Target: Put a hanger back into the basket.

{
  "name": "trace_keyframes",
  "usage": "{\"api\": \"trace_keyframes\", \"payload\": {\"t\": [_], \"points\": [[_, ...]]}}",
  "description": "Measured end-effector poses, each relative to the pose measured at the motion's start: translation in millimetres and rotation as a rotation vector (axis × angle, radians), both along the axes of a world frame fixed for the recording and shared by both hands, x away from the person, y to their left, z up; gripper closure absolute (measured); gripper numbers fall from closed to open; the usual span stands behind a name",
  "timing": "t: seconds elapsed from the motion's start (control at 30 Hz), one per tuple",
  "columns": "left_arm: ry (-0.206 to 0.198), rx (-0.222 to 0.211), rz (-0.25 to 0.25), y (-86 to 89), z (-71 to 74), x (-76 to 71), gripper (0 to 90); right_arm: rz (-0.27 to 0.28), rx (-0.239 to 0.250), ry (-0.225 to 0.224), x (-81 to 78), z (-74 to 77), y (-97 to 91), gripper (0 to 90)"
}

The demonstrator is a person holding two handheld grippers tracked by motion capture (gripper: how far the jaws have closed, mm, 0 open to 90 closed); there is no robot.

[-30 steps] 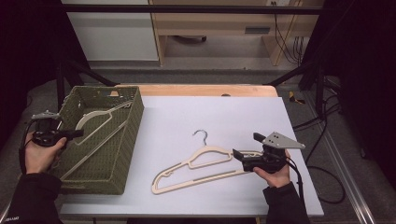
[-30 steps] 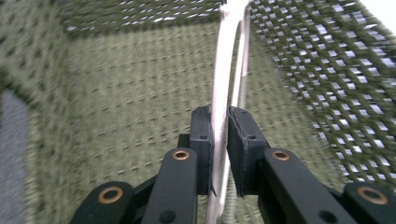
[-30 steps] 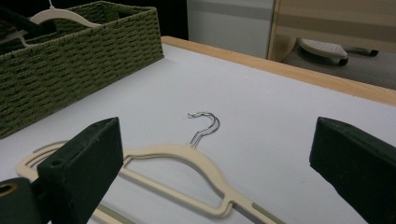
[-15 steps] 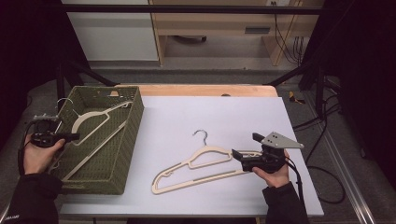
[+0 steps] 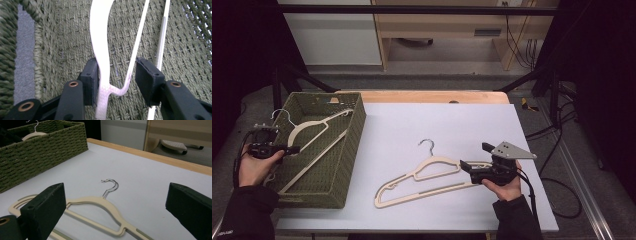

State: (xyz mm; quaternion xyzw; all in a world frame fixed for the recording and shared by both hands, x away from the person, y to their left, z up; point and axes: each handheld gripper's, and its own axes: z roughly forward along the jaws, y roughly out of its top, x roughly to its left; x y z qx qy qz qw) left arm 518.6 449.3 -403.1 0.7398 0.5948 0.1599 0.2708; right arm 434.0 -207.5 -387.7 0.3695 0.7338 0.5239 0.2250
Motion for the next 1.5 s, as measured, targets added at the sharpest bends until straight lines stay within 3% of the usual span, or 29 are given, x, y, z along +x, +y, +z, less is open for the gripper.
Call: {"api": "trace_keyframes", "payload": {"t": [0.5, 0.63, 0.87, 0.9, 1.0, 1.03, 1.07, 1.13, 1.17, 1.2, 1.27, 1.3, 1.33, 1.37, 1.4, 1.43, 1.5], "points": [[0.028, 0.005, 0.000, -0.7, 0.4, -0.9, 46.1, -0.005, 0.004, 0.002, -0.5, 0.8, -0.5, 3.4], [0.015, 0.002, 0.008, -0.1, 4.1, -3.2, 43.2, -0.005, 0.004, 0.000, -0.6, 1.1, -0.7, 3.4], [-0.088, -0.002, -0.022, -8.5, 27.7, -13.2, 36.1, -0.009, 0.011, -0.006, -0.7, 2.2, -1.9, 3.4], [-0.088, -0.002, -0.022, -8.5, 27.7, -13.2, 35.8, -0.009, 0.011, -0.006, -0.7, 2.2, -1.9, 3.4], [-0.175, -0.019, -0.055, -15.9, 42.9, -22.1, 33.9, -0.008, 0.018, -0.005, -0.9, 3.2, -2.6, 3.2], [-0.175, -0.019, -0.055, -15.9, 42.9, -22.1, 33.3, -0.013, 0.022, -0.001, -1.1, 3.4, -2.6, 3.1], [-0.224, -0.046, -0.072, -22.5, 50.6, -27.5, 31.9, -0.020, 0.029, 0.000, -1.1, 3.5, -2.1, 3.1], [-0.273, -0.064, -0.098, -30.6, 58.0, -33.0, 30.3, -0.019, 0.031, -0.006, -1.0, 3.4, -2.0, 3.4], [-0.273, -0.064, -0.098, -30.6, 58.0, -33.0, 28.4, -0.019, 0.031, -0.006, -1.0, 3.4, -2.0, 3.4], [-0.320, -0.068, -0.123, -39.4, 65.1, -37.7, 25.5, -0.018, 0.037, -0.005, -0.9, 3.7, -1.5, 3.4], [-0.364, -0.090, -0.142, -49.1, 70.8, -41.2, 22.5, -0.022, 0.043, -0.008, -0.4, 3.7, -1.2, 3.7], [-0.364, -0.090, -0.142, -49.1, 70.8, -41.2, 20.6, -0.022, 0.043, -0.008, -0.4, 3.7, -1.2, 3.7], [-0.397, -0.106, -0.169, -60.0, 76.0, -44.8, 19.0, -0.016, 0.043, -0.006, -0.3, 3.9, -1.4, 4.1], [-0.397, -0.106, -0.169, -60.0, 76.0, -44.8, 17.3, -0.016, 0.043, -0.006, -0.3, 3.9, -1.4, 4.1], [-0.438, -0.130, -0.196, -72.4, 80.4, -49.7, 15.0, -0.017, 0.043, -0.007, -0.2, 4.1, -0.8, 4.4], [-0.438, -0.130, -0.196, -72.4, 80.4, -49.7, 14.1, -0.017, 0.043, -0.007, -0.2, 4.1, -0.8, 4.4], [-0.476, -0.154, -0.226, -85.4, 84.4, -54.8, 11.1, -0.025, 0.046, -0.006, 0.3, 4.8, 0.4, 3.8]]}}
